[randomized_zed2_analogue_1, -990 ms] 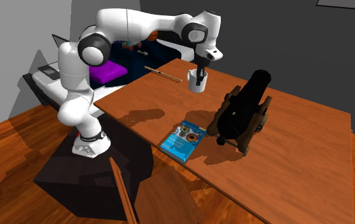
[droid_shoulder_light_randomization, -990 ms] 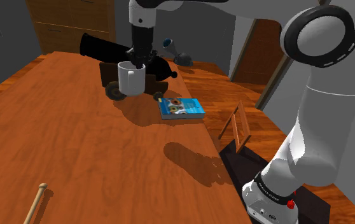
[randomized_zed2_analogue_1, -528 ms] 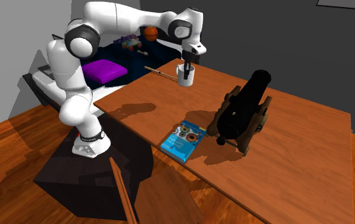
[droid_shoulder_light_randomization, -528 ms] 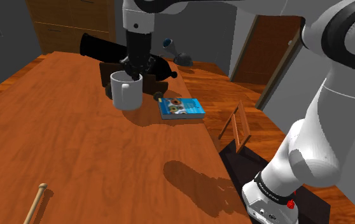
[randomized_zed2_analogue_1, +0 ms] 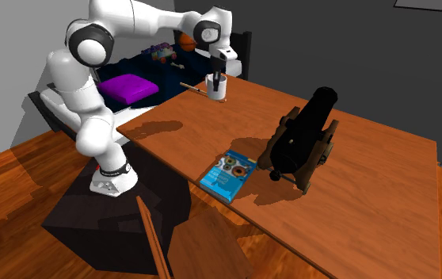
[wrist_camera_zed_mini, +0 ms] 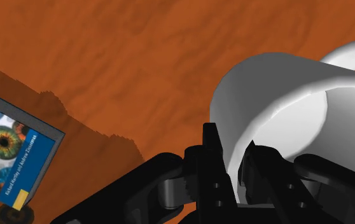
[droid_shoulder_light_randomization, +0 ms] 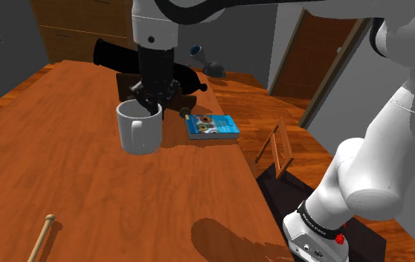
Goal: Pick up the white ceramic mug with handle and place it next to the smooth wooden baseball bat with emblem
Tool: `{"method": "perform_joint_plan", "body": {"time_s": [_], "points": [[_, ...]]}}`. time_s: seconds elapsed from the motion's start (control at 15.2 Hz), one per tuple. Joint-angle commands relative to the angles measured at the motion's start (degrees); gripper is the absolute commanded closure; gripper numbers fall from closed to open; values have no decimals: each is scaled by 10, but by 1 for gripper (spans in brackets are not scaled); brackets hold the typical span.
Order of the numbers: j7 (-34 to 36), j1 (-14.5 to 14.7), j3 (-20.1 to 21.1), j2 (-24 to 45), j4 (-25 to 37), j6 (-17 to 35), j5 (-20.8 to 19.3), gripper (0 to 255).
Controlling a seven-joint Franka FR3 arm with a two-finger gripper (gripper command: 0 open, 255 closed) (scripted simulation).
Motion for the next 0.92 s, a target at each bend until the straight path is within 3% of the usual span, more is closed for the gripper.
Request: {"method": "perform_joint_plan", "body": {"time_s": [0.0, 0.86], "points": [[24, 12, 12, -9, -12, 5, 4, 255], [191, 97, 99, -28, -35, 25, 20, 255]]}}
